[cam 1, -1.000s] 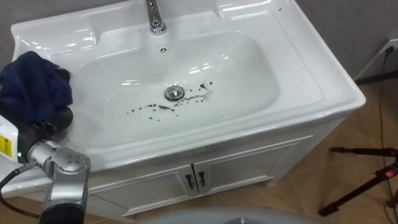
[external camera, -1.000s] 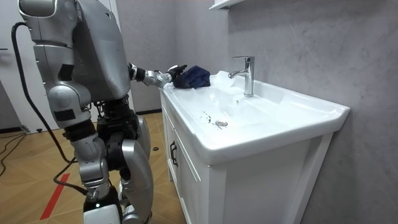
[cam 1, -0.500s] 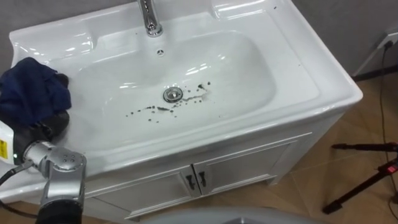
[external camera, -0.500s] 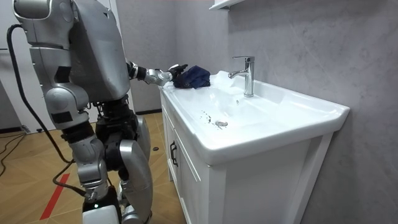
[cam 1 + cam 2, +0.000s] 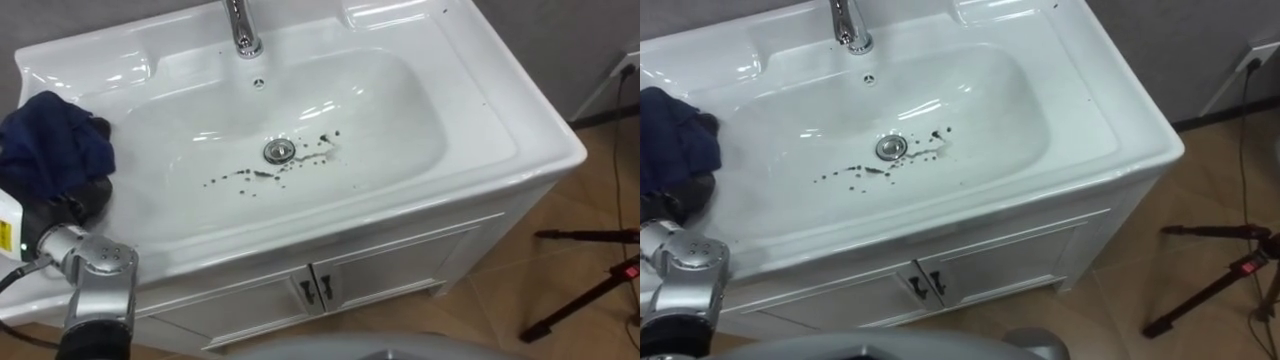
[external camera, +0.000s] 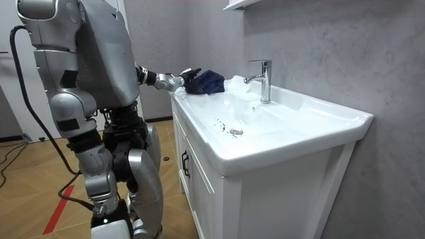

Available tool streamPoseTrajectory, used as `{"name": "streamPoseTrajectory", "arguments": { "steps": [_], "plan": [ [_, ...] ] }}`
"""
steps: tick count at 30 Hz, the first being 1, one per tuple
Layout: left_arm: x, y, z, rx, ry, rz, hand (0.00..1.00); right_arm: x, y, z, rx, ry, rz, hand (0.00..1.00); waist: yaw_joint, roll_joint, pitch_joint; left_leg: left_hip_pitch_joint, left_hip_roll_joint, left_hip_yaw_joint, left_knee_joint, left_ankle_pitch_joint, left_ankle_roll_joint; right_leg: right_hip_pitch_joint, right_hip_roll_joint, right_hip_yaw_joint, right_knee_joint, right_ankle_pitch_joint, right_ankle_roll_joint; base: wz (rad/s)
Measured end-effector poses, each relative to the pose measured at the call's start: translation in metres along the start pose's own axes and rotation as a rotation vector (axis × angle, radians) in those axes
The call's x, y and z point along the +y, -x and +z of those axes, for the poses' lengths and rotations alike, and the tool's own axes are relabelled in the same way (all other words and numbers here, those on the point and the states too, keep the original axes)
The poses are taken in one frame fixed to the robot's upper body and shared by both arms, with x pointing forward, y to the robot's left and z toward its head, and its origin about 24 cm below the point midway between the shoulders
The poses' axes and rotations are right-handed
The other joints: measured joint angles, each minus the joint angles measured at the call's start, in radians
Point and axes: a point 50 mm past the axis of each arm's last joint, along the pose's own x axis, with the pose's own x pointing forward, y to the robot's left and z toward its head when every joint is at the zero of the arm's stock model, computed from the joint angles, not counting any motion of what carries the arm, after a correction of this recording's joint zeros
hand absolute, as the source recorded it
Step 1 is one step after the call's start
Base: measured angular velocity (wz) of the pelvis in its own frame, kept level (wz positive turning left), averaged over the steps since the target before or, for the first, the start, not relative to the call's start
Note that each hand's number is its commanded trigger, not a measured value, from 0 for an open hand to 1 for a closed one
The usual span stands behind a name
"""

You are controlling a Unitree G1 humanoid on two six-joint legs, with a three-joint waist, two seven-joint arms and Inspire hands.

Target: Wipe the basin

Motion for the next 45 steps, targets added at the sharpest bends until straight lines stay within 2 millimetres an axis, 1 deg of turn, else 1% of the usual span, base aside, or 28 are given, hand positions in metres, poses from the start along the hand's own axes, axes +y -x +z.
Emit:
{"name": "streamPoseTrajectory", "arguments": {
  "steps": [2,6,12,19,23,27,37,38,39,40,41,43,45],
  "plan": [
    [-0.002,0.000,0.003,-0.013,0.001,-0.009,0.00,0.000,0.000,0.000,0.002,0.001,-0.001,0.00,0.000,0.002,0.0016,-0.001,0.000,-0.002,0.000,0.000,0.000,-0.001,0.000,-0.001,0.000,0.000,0.000,0.03],
    [-0.006,0.002,0.006,-0.025,-0.001,-0.031,0.00,-0.004,0.000,-0.001,0.004,0.005,-0.009,0.00,-0.006,0.014,0.0069,-0.002,0.000,-0.003,0.000,0.000,0.000,-0.007,0.000,-0.002,-0.001,0.000,0.000,0.00],
    [-0.006,0.002,0.005,-0.023,-0.008,-0.037,0.00,-0.004,0.000,-0.002,0.008,0.007,-0.002,0.00,-0.007,0.014,0.0079,-0.009,0.000,-0.002,0.001,0.000,0.000,-0.016,0.000,-0.001,0.000,-0.001,0.000,0.00],
    [-0.008,0.003,0.000,-0.025,-0.044,-0.059,0.00,-0.004,0.000,-0.001,0.006,0.005,-0.006,0.00,-0.006,0.005,0.0059,-0.007,0.000,-0.002,0.002,0.000,0.000,-0.015,0.000,-0.001,0.002,-0.001,0.000,0.00],
    [-0.010,0.004,-0.004,-0.035,-0.087,-0.085,0.00,-0.004,0.000,-0.005,0.023,-0.003,-0.002,0.00,-0.004,-0.001,0.0026,-0.002,0.000,-0.002,0.002,0.000,0.000,-0.009,0.000,0.000,0.002,-0.001,0.000,0.00],
    [-0.015,0.009,-0.011,-0.030,-0.125,-0.127,0.00,-0.005,0.000,-0.007,0.037,-0.016,-0.004,0.00,-0.007,-0.005,0.0024,0.012,0.000,-0.001,-0.001,0.000,0.000,0.006,0.001,0.000,0.000,-0.001,-0.001,0.00],
    [-0.024,0.008,-0.015,-0.056,-0.221,-0.201,0.00,-0.007,0.000,-0.010,0.057,-0.008,-0.029,0.00,-0.005,-0.003,0.0000,0.032,0.003,0.000,-0.002,0.000,-0.001,0.026,0.004,0.000,0.000,0.001,-0.003,0.00],
    [-0.025,0.008,-0.015,-0.065,-0.240,-0.214,0.02,-0.007,0.000,-0.011,0.063,0.000,-0.030,0.00,-0.004,-0.003,-0.0007,0.034,0.003,0.000,-0.001,0.000,-0.001,0.027,0.004,0.000,0.000,0.002,-0.004,0.00],
    [-0.026,0.008,-0.016,-0.067,-0.253,-0.224,0.02,-0.007,0.000,-0.011,0.069,0.000,-0.030,0.00,-0.004,-0.003,-0.0014,0.035,0.004,0.001,0.000,0.000,-0.001,0.028,0.005,0.000,0.001,0.002,-0.004,0.00],
    [-0.026,0.008,-0.016,-0.067,-0.257,-0.229,0.71,-0.007,0.000,-0.011,0.069,0.000,-0.030,0.00,-0.004,-0.003,-0.0016,0.035,0.004,0.002,0.000,0.001,-0.002,0.028,0.005,0.001,0.001,0.002,-0.005,-0.05],
    [-0.026,0.008,-0.017,-0.067,-0.267,-0.239,1.00,-0.007,0.000,-0.012,0.070,0.000,-0.029,0.00,-0.002,-0.002,-0.0023,0.038,0.005,0.006,0.000,0.001,-0.002,0.028,0.006,0.003,0.001,0.003,-0.006,-0.08],
    [-0.026,0.008,-0.019,-0.071,-0.293,-0.249,1.00,-0.007,0.000,-0.012,0.071,0.000,-0.029,0.00,0.000,-0.001,-0.0034,0.044,0.007,0.011,-0.002,0.001,-0.003,0.031,0.010,0.009,0.000,0.004,-0.007,-0.09],
    [-0.025,0.006,-0.022,-0.064,-0.310,-0.258,1.00,-0.007,0.000,-0.014,0.072,0.008,-0.029,0.00,0.000,-0.001,-0.0067,0.047,0.012,0.016,-0.004,0.000,-0.007,0.033,0.018,0.021,-0.001,0.005,-0.009,-0.07]
  ]
}}
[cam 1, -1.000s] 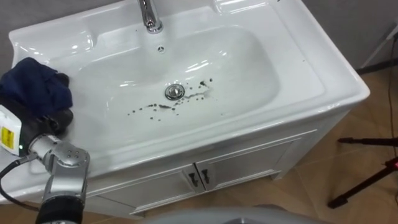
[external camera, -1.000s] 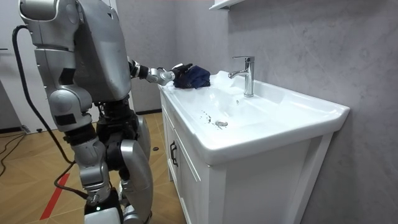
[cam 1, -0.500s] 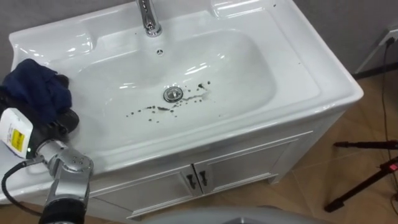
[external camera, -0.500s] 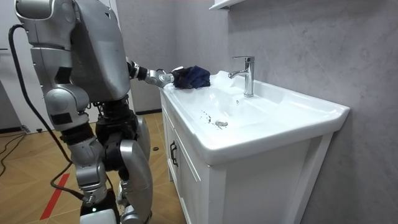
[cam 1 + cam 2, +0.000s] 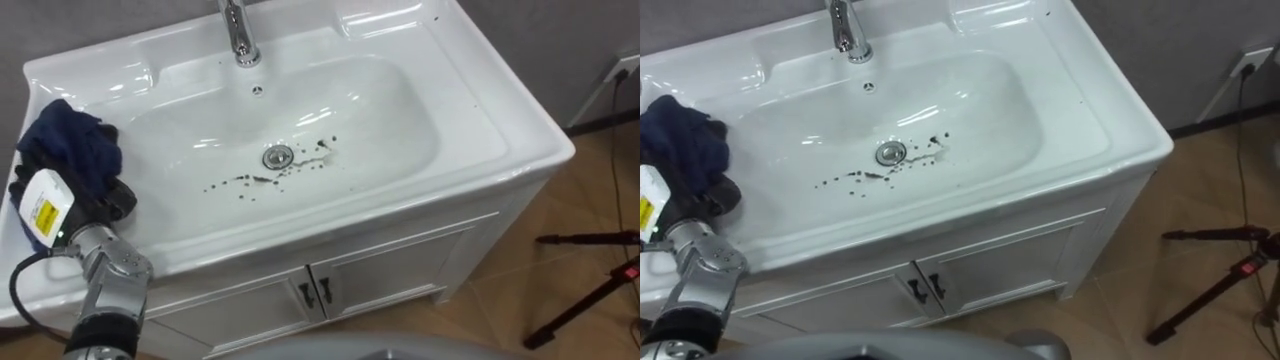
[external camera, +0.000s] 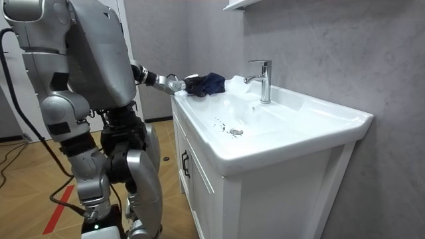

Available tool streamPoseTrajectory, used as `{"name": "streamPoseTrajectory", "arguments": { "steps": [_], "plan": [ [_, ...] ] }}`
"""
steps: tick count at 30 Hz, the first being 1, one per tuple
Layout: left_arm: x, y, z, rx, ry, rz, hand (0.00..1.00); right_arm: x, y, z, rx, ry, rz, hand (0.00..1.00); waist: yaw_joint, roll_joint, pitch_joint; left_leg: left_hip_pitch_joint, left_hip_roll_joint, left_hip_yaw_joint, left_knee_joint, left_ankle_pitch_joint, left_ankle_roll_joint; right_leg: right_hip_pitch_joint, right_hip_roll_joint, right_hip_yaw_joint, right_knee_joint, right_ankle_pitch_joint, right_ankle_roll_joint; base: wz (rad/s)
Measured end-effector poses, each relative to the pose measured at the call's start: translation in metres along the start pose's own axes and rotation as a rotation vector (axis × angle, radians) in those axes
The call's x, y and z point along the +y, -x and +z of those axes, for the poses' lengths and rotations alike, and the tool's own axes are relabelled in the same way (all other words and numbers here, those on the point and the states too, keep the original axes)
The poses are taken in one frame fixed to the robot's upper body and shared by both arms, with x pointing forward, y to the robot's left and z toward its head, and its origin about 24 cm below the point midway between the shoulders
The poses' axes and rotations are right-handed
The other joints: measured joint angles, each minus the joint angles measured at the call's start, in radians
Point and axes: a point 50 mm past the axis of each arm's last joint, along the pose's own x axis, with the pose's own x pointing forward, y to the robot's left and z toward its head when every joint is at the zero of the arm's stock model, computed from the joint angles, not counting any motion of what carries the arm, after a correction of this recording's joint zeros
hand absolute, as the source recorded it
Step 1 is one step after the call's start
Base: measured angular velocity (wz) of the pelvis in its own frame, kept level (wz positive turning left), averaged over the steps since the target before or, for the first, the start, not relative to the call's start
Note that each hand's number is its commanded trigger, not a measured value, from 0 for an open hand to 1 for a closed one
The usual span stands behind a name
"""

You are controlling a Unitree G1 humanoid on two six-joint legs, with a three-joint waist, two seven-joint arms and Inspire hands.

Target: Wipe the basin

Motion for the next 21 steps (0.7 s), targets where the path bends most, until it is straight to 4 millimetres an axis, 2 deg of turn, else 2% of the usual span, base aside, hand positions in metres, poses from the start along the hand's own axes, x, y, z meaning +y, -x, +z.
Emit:
{"name": "streamPoseTrajectory", "arguments": {
  "steps": [6,10,21],
  "plan": [
    [0.004,-0.004,-0.001,-0.020,-0.054,0.021,1.00,-0.001,0.000,-0.005,0.028,0.068,-0.009,0.00,-0.003,-0.002,-0.0022,-0.001,0.002,0.000,0.000,0.002,-0.003,0.000,0.002,0.002,0.000,0.002,-0.003,-0.01],
    [0.007,-0.007,-0.001,-0.013,-0.046,0.034,1.00,-0.003,0.000,-0.006,0.038,0.046,-0.014,0.00,-0.002,0.000,-0.0047,0.000,0.002,0.003,0.001,0.002,-0.003,-0.001,0.002,0.005,0.000,0.002,-0.002,0.00],
    [0.015,-0.013,-0.007,0.003,-0.052,0.051,1.00,-0.006,0.000,-0.005,0.037,0.039,-0.023,0.00,0.001,0.000,-0.0052,0.004,0.007,0.019,0.001,0.001,-0.004,-0.001,0.004,0.005,-0.005,0.009,-0.007,-0.03]
  ]
}}
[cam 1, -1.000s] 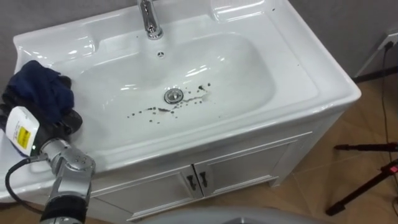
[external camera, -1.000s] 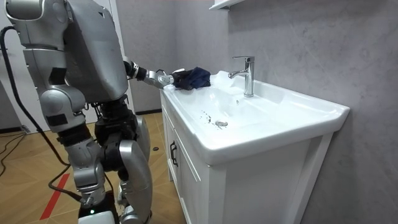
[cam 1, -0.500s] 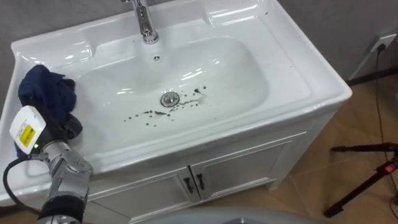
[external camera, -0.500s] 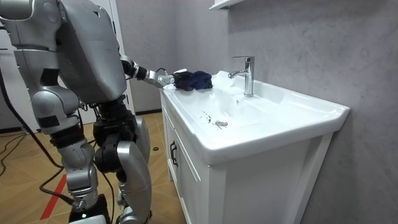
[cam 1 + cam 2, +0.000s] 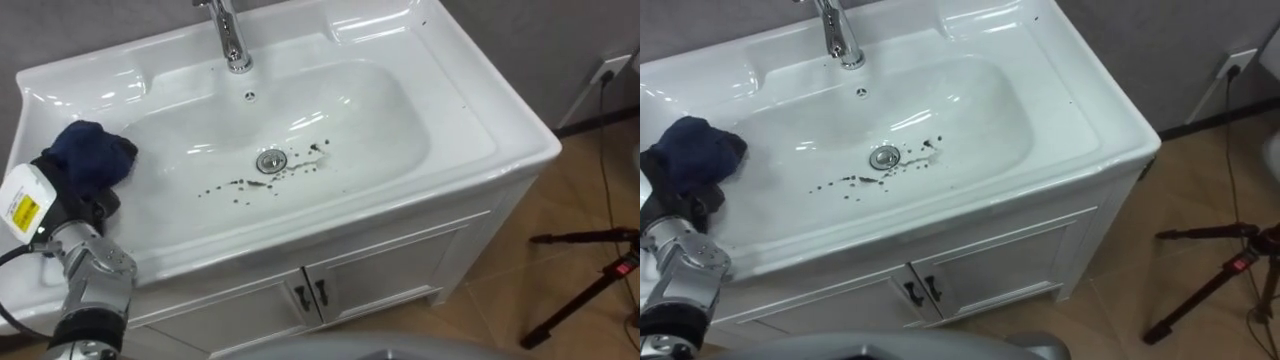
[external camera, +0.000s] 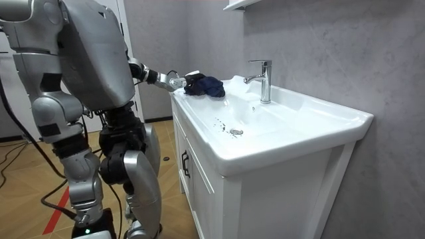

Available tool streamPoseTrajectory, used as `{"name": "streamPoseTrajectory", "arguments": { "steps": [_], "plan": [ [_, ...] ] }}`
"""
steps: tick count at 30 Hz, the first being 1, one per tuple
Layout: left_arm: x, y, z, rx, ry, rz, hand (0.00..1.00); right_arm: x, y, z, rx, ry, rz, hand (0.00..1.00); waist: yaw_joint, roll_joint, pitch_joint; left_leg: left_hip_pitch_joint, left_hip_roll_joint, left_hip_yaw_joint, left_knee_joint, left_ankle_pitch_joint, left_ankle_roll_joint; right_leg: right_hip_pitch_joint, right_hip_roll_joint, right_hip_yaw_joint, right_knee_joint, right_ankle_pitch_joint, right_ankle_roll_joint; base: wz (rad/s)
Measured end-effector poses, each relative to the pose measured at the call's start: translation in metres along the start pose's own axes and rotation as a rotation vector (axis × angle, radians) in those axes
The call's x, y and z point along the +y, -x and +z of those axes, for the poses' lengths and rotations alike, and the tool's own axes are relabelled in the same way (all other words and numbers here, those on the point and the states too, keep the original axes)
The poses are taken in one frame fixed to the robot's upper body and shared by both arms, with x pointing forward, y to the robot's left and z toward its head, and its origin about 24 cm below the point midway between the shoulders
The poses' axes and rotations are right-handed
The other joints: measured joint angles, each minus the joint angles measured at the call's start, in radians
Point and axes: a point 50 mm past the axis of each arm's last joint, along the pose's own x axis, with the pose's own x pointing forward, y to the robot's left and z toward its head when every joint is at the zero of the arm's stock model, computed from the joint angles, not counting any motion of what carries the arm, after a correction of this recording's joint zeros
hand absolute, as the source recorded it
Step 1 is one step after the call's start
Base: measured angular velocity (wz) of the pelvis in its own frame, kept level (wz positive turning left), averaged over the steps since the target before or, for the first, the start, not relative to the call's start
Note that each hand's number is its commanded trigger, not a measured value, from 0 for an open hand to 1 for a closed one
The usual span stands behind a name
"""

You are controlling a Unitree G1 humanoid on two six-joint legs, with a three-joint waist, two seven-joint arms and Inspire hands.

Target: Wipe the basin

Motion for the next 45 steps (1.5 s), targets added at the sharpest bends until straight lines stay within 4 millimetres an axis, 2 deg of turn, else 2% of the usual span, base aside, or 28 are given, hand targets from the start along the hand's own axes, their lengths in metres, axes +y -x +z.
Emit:
{"name": "streamPoseTrajectory", "arguments": {
  "steps": [7,15,21,28,29,30,33,36,38,41,45],
  "plan": [
    [-0.001,0.000,-0.001,0.003,-0.002,-0.015,1.00,-0.001,0.000,0.000,0.001,-0.007,-0.001,0.00,0.001,0.003,-0.0021,0.014,0.000,0.000,-0.004,-0.001,0.000,0.018,0.000,-0.003,-0.008,0.001,0.001,0.00],
    [-0.001,-0.001,0.002,0.001,0.014,-0.023,1.00,-0.003,0.001,0.011,-0.035,-0.005,-0.006,0.00,0.000,0.004,-0.0018,0.009,0.000,-0.009,-0.003,-0.001,0.000,0.018,0.000,-0.004,-0.010,0.001,0.002,0.03],
    [0.002,-0.004,0.017,-0.016,0.084,-0.035,1.00,-0.003,0.002,0.021,-0.066,0.018,-0.008,0.00,0.002,0.010,-0.0029,-0.021,-0.003,-0.034,0.004,0.000,0.000,0.002,-0.006,-0.024,-0.012,0.002,0.003,0.11],
    [0.002,0.000,0.036,-0.043,0.172,-0.047,1.00,-0.001,0.004,0.032,-0.128,0.067,-0.006,0.00,0.002,0.011,0.0010,-0.031,-0.008,-0.062,0.006,0.001,0.001,0.002,-0.015,-0.053,-0.012,-0.006,0.006,0.13],
    [0.003,0.001,0.043,-0.069,0.185,-0.054,1.00,-0.001,0.004,0.035,-0.142,0.068,-0.001,0.00,0.002,0.007,0.0040,-0.039,-0.009,-0.066,0.012,0.001,0.002,0.000,-0.018,-0.056,-0.012,-0.007,0.007,0.10],
    [0.005,0.001,0.050,-0.100,0.198,-0.056,1.00,-0.001,0.005,0.037,-0.155,0.071,0.007,0.00,0.003,0.002,0.0110,-0.044,-0.010,-0.069,0.017,0.001,0.002,0.000,-0.019,-0.057,-0.014,-0.008,0.007,0.08],
    [0.010,0.003,0.065,-0.159,0.229,-0.045,1.00,0.000,0.006,0.043,-0.181,0.078,0.023,0.00,0.002,-0.007,0.0197,-0.050,-0.010,-0.077,0.017,0.001,0.002,-0.001,-0.018,-0.058,-0.025,-0.008,0.008,0.04],
    [0.021,0.006,0.087,-0.249,0.276,-0.013,1.00,0.001,0.006,0.043,-0.190,0.079,0.020,0.00,0.006,-0.017,0.0192,-0.069,-0.009,-0.082,0.018,0.001,0.002,-0.016,-0.017,-0.063,-0.027,-0.006,0.007,0.06],
    [0.027,0.008,0.095,-0.290,0.292,0.016,1.00,0.001,0.006,0.042,-0.190,0.087,0.015,0.00,0.006,-0.015,0.0188,-0.073,-0.009,-0.082,0.020,0.001,0.002,-0.016,-0.018,-0.063,-0.026,-0.005,0.007,-0.02],
    [0.033,0.013,0.100,-0.336,0.302,0.049,1.00,0.003,0.006,0.042,-0.198,0.089,0.014,0.00,0.002,-0.005,0.0182,-0.073,-0.010,-0.084,0.021,0.001,0.002,-0.016,-0.020,-0.063,-0.029,-0.006,0.007,-0.04],
    [0.031,0.024,0.102,-0.399,0.258,0.045,1.00,0.007,0.006,0.043,-0.208,0.097,0.026,0.00,0.003,-0.004,0.0185,-0.073,-0.011,-0.083,0.022,0.001,0.002,-0.016,-0.020,-0.060,-0.031,-0.009,0.007,0.00]
  ]
}}
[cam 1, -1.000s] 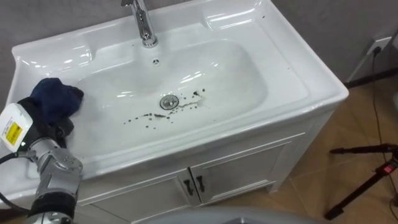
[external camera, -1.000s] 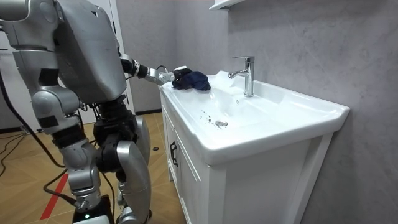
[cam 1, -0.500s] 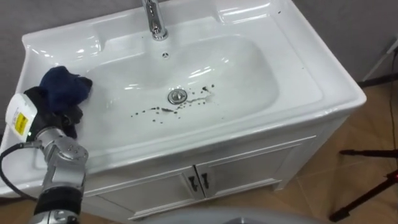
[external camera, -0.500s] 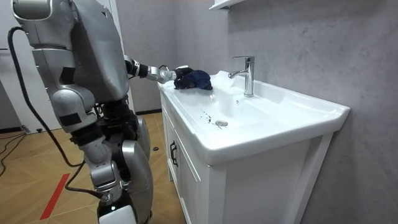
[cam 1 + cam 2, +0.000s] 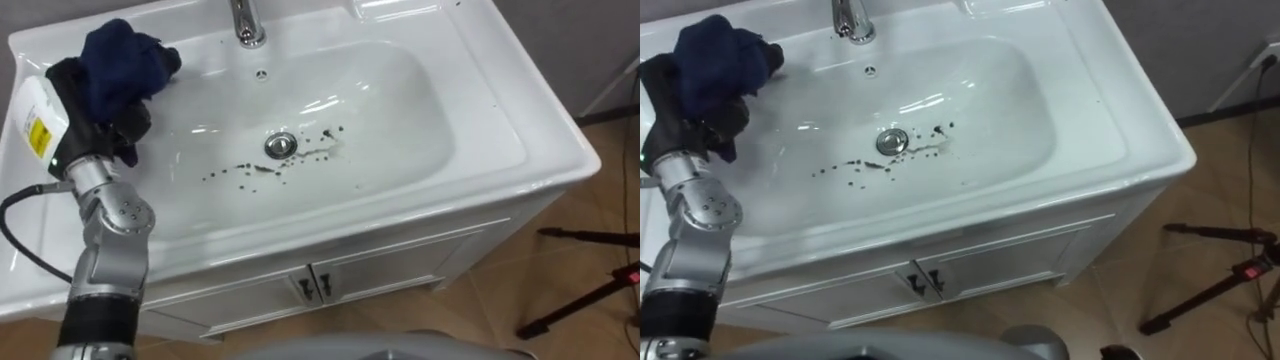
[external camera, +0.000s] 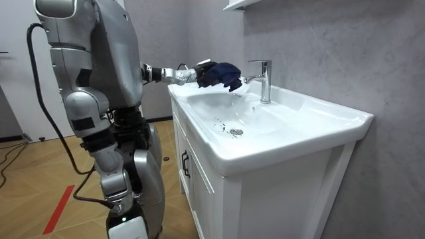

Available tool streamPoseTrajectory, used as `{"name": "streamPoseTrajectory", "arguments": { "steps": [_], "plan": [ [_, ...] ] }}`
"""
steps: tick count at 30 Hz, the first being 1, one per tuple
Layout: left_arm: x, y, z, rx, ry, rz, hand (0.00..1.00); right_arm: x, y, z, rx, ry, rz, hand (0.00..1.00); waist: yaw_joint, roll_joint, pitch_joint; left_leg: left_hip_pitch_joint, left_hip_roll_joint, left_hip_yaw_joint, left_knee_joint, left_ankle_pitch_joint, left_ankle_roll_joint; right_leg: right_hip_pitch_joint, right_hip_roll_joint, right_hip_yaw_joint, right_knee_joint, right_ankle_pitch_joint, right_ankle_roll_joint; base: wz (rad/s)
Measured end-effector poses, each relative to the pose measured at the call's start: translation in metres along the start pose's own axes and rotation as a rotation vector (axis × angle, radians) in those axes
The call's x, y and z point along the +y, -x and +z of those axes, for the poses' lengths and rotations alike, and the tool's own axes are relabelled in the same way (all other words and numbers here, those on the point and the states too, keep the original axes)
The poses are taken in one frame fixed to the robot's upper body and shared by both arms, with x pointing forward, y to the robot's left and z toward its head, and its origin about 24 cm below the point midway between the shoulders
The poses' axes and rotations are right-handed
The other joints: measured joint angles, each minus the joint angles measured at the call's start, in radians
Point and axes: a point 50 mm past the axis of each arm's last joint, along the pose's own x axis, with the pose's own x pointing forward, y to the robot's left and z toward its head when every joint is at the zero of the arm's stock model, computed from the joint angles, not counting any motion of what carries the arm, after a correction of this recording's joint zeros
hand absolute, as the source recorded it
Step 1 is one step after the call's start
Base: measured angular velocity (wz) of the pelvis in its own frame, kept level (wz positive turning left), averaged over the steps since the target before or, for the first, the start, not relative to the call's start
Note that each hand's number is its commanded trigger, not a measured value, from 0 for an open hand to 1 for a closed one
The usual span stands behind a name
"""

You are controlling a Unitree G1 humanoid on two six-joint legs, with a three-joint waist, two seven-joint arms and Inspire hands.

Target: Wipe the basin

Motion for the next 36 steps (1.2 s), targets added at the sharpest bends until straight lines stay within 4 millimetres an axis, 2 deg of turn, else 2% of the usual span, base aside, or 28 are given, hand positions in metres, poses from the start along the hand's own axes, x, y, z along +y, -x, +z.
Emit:
{"name": "streamPoseTrajectory", "arguments": {
  "steps": [9,16,23,29,36],
  "plan": [
    [-0.001,0.006,-0.006,-0.027,-0.104,-0.022,1.00,0.004,0.000,-0.001,-0.010,-0.001,0.021,0.00,-0.003,-0.010,0.0043,0.000,-0.001,0.003,0.000,0.000,0.000,-0.002,-0.001,-0.003,0.000,-0.001,0.001,0.01],
    [-0.009,0.015,-0.011,-0.045,-0.229,-0.084,1.00,0.005,0.002,-0.004,-0.016,-0.005,0.016,0.00,-0.003,-0.012,0.0028,0.002,-0.001,0.005,0.005,0.000,0.000,-0.002,-0.002,-0.004,0.002,-0.001,0.001,0.00],
    [-0.029,0.030,-0.024,0.017,-0.296,-0.259,1.00,0.006,0.002,-0.003,-0.009,0.005,0.036,0.00,-0.003,-0.007,-0.0022,0.008,0.000,0.023,0.007,0.000,0.000,-0.004,-0.002,0.005,0.007,-0.001,0.001,-0.03],
    [-0.038,0.039,-0.039,0.088,-0.361,-0.399,1.00,0.007,0.003,-0.005,0.007,0.004,0.067,0.00,-0.011,-0.008,-0.0051,0.013,0.001,0.024,0.005,0.000,0.000,0.002,0.000,0.005,0.003,0.002,0.000,0.00],
    [-0.040,0.041,-0.048,0.118,-0.420,-0.445,1.00,0.005,0.003,-0.003,0.005,0.007,0.070,0.00,-0.039,-0.006,-0.0037,0.009,0.002,0.029,-0.002,0.000,0.000,0.001,0.001,0.007,0.006,0.003,0.001,0.00]
  ]
}}
